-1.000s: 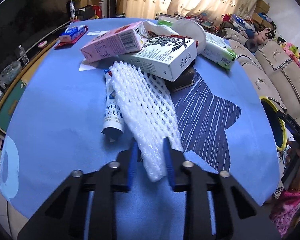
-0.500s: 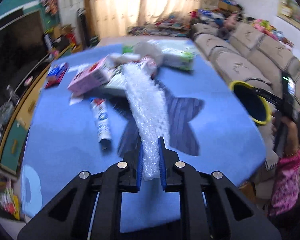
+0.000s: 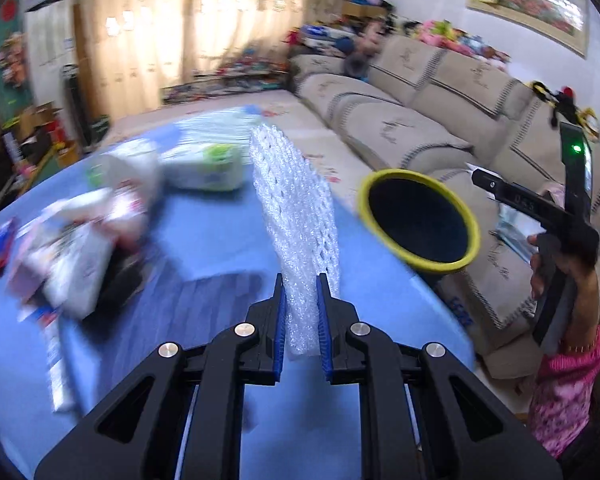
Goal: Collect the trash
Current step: 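Carry the foam net with the left gripper over the bin and release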
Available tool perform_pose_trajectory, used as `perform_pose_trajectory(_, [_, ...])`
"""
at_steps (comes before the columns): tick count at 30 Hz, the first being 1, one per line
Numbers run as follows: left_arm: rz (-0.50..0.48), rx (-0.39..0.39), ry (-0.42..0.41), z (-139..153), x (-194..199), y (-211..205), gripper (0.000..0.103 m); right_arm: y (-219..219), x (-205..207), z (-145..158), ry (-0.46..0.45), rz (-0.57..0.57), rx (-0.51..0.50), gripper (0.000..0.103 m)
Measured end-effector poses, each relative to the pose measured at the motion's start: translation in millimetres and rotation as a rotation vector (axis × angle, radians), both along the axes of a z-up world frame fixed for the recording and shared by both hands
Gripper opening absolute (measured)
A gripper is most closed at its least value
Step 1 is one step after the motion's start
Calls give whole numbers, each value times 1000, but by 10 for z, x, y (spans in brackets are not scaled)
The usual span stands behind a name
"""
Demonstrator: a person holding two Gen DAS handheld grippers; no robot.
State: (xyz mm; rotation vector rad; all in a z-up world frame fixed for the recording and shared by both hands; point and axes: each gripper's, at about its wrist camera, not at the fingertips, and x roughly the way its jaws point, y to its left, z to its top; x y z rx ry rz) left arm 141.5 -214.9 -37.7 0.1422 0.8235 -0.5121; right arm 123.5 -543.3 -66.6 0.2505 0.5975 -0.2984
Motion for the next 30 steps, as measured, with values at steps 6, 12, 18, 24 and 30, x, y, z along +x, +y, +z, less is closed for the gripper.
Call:
perform_pose_trajectory(6, [-166, 7, 23, -62, 302, -850, 14, -230, -221, 21, 2, -87, -26, 93])
perform_pose_trajectory(12, [-240, 24, 79, -281, 626, -1583, 14, -529, -410, -51, 31, -160, -20, 94])
perform_pose_trajectory(18, [-271, 46, 128, -579, 931, -2208, 15, -797, -530, -128, 61, -218, -1, 94])
perform_pose_trajectory(24, [-265, 93, 132, -775, 1087, -2579, 30, -902, -510, -194, 79, -229, 13, 94])
perform_pose_trajectory(30, [-236, 74, 132, -728, 1071, -2481, 43, -875, -501, -212, 78, -219, 18, 94])
